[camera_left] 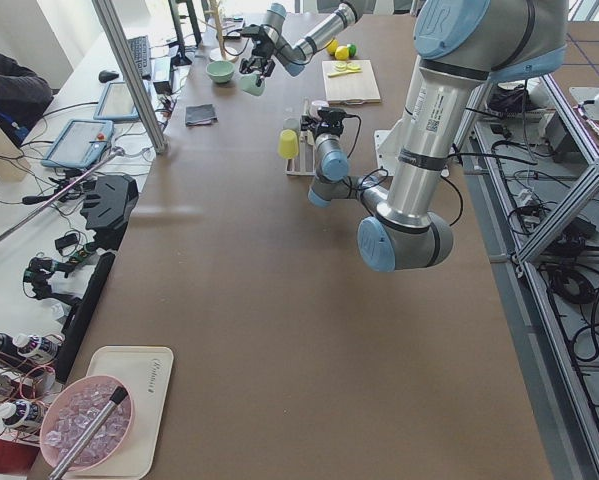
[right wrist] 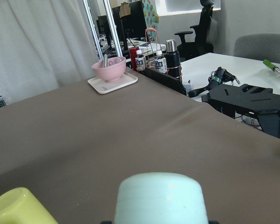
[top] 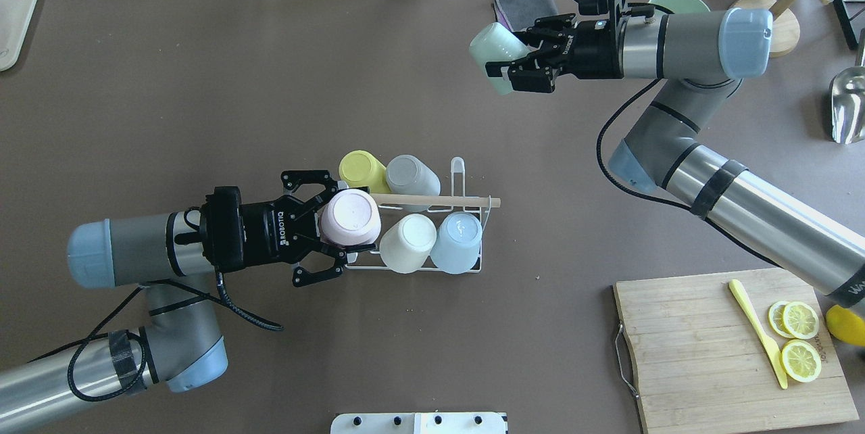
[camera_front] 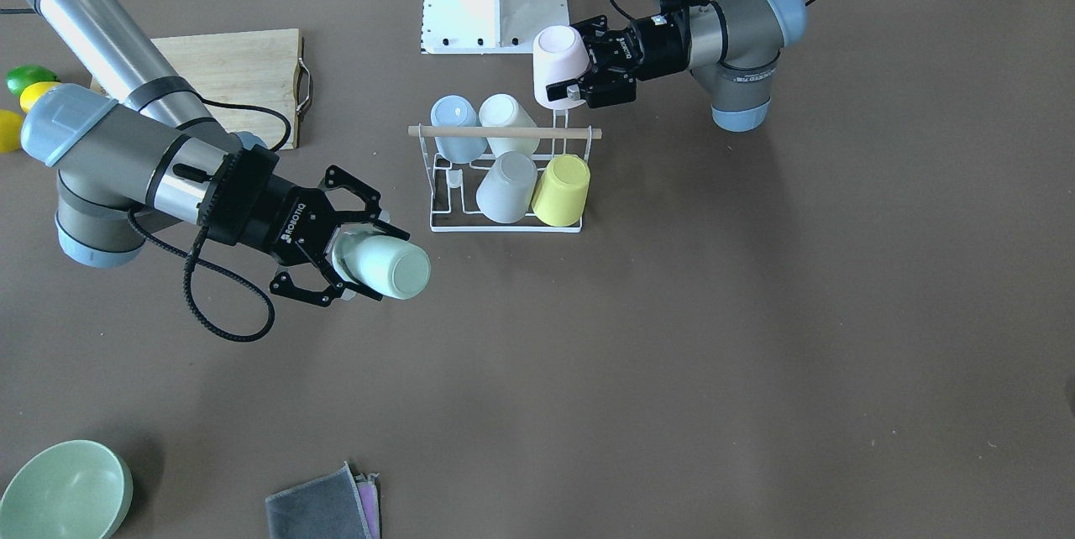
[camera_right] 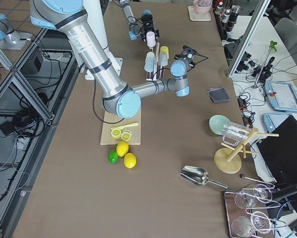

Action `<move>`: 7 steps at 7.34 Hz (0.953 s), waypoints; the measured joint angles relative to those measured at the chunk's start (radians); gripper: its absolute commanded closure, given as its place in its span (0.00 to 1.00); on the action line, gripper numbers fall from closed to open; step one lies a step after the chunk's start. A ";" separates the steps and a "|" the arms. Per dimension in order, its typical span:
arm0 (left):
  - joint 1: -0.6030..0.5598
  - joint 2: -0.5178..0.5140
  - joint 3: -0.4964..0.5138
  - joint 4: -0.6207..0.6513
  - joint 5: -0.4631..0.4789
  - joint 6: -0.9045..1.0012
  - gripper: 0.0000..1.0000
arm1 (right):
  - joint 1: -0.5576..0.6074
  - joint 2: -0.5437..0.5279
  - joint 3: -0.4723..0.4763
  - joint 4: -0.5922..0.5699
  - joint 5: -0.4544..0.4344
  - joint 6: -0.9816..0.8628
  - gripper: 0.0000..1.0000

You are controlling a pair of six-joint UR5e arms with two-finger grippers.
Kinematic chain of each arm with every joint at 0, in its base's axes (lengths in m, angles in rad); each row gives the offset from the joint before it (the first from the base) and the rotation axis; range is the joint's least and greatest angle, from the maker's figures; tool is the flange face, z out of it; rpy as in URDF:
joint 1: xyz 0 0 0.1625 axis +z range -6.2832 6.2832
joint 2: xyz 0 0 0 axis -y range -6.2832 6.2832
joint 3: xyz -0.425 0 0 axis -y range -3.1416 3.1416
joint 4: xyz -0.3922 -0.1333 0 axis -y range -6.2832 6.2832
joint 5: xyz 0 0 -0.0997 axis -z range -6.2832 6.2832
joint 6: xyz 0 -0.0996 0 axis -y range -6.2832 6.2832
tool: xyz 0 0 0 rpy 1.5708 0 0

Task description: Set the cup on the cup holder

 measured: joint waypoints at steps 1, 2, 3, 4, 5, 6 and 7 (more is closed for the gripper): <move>0.000 -0.001 0.010 0.001 0.012 0.000 0.72 | -0.033 -0.002 0.023 0.037 -0.064 0.031 1.00; 0.001 -0.003 0.020 0.001 0.017 0.000 0.70 | -0.059 -0.013 0.046 0.074 -0.108 0.047 1.00; 0.001 -0.005 0.029 0.002 0.018 0.001 0.70 | -0.087 -0.030 0.067 0.112 -0.149 0.050 1.00; 0.002 -0.007 0.035 0.003 0.019 0.002 0.69 | -0.118 -0.047 0.078 0.145 -0.201 0.033 1.00; 0.003 -0.008 0.039 0.003 0.017 0.003 0.69 | -0.159 -0.063 0.084 0.170 -0.282 -0.025 1.00; 0.005 -0.009 0.041 0.004 0.015 0.003 0.63 | -0.202 -0.073 0.086 0.180 -0.363 -0.101 1.00; 0.007 -0.012 0.041 0.005 0.013 0.003 0.02 | -0.232 -0.075 0.087 0.182 -0.421 -0.156 1.00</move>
